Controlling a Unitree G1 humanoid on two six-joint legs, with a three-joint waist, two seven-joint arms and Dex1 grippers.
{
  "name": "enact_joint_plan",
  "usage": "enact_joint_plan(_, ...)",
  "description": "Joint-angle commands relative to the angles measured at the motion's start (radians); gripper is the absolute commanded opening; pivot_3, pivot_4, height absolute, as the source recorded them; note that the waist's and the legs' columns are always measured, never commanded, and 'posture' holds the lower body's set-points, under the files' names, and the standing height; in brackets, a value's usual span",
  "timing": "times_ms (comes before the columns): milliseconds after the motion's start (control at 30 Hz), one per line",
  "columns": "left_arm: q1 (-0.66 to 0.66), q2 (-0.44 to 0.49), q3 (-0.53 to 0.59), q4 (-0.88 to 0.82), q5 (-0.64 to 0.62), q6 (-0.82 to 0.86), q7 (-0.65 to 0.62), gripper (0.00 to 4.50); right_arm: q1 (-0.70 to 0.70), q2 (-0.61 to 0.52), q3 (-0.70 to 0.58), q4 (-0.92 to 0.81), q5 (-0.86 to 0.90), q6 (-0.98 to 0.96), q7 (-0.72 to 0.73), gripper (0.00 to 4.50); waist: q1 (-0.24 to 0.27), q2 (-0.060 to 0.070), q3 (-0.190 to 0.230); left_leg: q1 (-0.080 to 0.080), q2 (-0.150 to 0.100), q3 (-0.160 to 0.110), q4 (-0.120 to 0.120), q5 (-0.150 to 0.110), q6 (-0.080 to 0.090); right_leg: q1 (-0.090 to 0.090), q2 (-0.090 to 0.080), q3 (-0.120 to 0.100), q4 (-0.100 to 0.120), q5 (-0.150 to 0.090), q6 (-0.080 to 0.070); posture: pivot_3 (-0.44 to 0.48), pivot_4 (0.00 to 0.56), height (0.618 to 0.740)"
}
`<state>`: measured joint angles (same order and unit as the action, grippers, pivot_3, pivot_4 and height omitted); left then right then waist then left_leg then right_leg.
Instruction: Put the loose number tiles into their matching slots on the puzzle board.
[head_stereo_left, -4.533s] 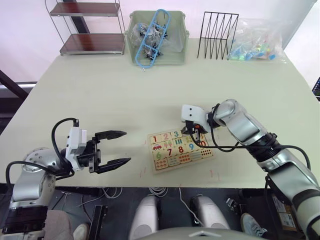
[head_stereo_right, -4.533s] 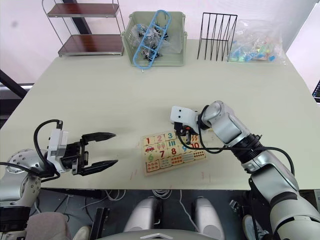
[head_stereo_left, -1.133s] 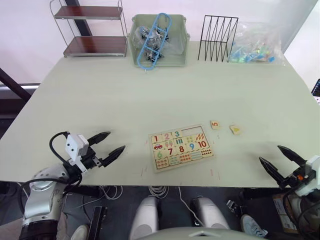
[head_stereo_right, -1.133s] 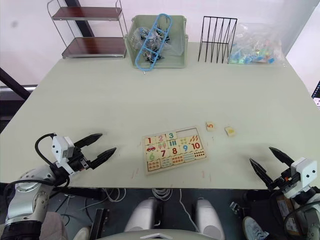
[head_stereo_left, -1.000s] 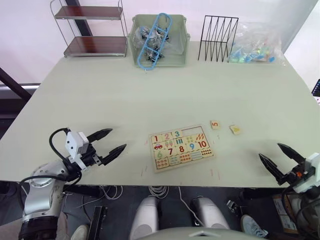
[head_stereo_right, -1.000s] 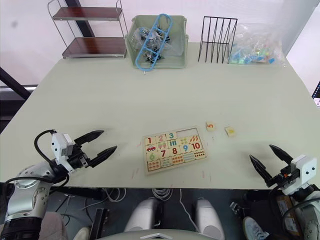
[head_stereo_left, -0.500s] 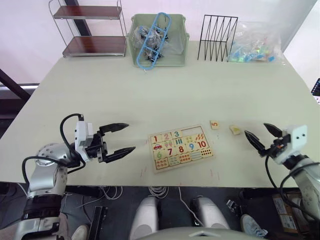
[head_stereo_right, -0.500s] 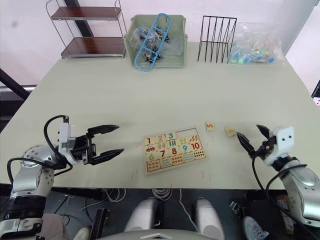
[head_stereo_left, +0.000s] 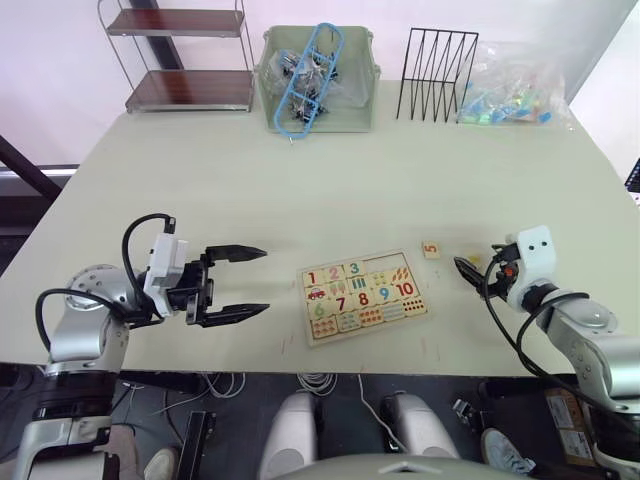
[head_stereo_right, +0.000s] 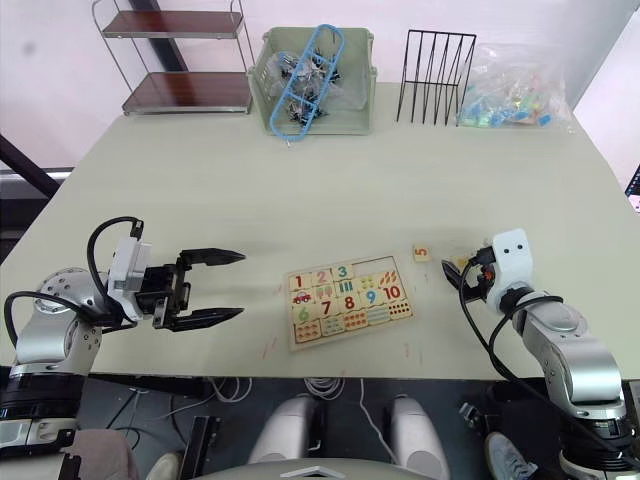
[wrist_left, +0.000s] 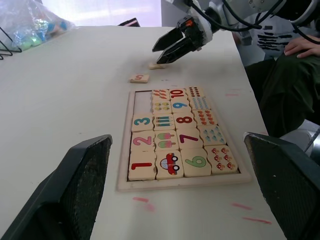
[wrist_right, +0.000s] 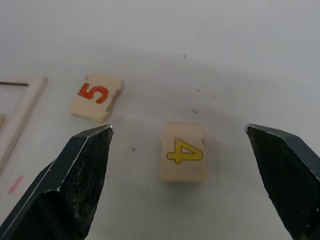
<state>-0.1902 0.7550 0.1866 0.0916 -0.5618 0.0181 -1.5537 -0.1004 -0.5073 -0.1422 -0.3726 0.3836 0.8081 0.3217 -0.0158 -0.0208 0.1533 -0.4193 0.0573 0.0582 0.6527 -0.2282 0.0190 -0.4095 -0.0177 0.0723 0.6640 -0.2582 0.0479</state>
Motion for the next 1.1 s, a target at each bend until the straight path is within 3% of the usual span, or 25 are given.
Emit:
enact_joint_plan(33,0.002,0.023,0.014,-0.069,-0.033,0.021,-0.003,4.50,-0.033,-0.010,-0.012,-0.017,0.004,0.074,-0.018,4.44,0.000,0.000,0.000,0.000,0.000,0.000,0.000,0.000,0.000,0.000,0.000,0.000,0.000,0.000,0.000,0.000,0.150,0.740)
enact_joint_plan(400,0.008,0.023,0.014,-0.153,-0.040,0.084,0.042,4.50,-0.042,0.009,-0.003,0.022,-0.027,0.111,-0.031,4.44,-0.001,0.000,0.000,0.000,0.000,0.000,0.000,0.000,0.000,0.000,0.000,0.000,0.000,0.000,0.000,0.000,0.150,0.740)
enact_joint_plan(500,0.010,0.020,0.016,-0.147,-0.038,0.082,0.038,4.50,-0.039,0.013,0.004,0.032,-0.037,0.096,-0.029,3.64,-0.001,0.000,0.000,0.000,0.000,0.000,0.000,0.000,0.000,0.000,0.000,0.000,0.000,0.000,0.000,0.000,0.150,0.740)
enact_joint_plan(633,0.014,0.021,0.020,-0.135,-0.038,0.076,0.032,4.50,-0.037,0.011,0.008,0.042,-0.046,0.082,-0.023,2.19,-0.001,0.000,0.000,0.000,0.000,0.000,0.000,0.000,0.000,0.000,0.000,0.000,0.000,0.000,0.000,0.000,0.150,0.740)
enact_joint_plan(667,0.014,0.021,0.023,-0.128,-0.036,0.072,0.031,4.50,-0.036,0.009,0.009,0.043,-0.048,0.079,-0.021,2.08,-0.001,0.000,0.000,0.000,0.000,0.000,0.000,0.000,0.000,0.000,0.000,0.000,0.000,0.000,0.000,0.000,0.150,0.740)
enact_joint_plan(700,0.015,0.021,0.025,-0.121,-0.034,0.068,0.030,4.50,-0.035,0.008,0.009,0.043,-0.049,0.076,-0.019,1.41,-0.001,0.000,0.000,0.000,0.000,0.000,0.000,0.000,0.000,0.000,0.000,0.000,0.000,0.000,0.000,0.000,0.150,0.740)
enact_joint_plan(733,0.015,0.021,0.028,-0.115,-0.033,0.064,0.029,4.50,-0.034,0.007,0.009,0.043,-0.049,0.075,-0.018,1.35,-0.001,0.000,0.000,0.000,0.000,0.000,0.000,0.000,0.000,0.000,0.000,0.000,0.000,0.000,0.000,0.000,0.150,0.740)
enact_joint_plan(767,0.016,0.020,0.031,-0.109,-0.032,0.059,0.029,4.50,-0.033,0.007,0.008,0.043,-0.051,0.073,-0.017,0.99,-0.001,0.000,0.000,0.000,0.000,0.000,0.000,0.000,0.000,0.000,0.000,0.000,0.000,0.000,0.000,0.000,0.150,0.740)
enact_joint_plan(1100,0.054,0.018,0.056,-0.093,-0.042,0.044,0.049,4.50,-0.047,-0.061,0.023,0.008,-0.054,0.036,0.081,0.89,-0.001,0.000,0.000,0.000,0.000,0.000,0.000,0.000,0.000,0.000,0.000,0.000,0.000,0.000,0.000,0.000,0.150,0.740)
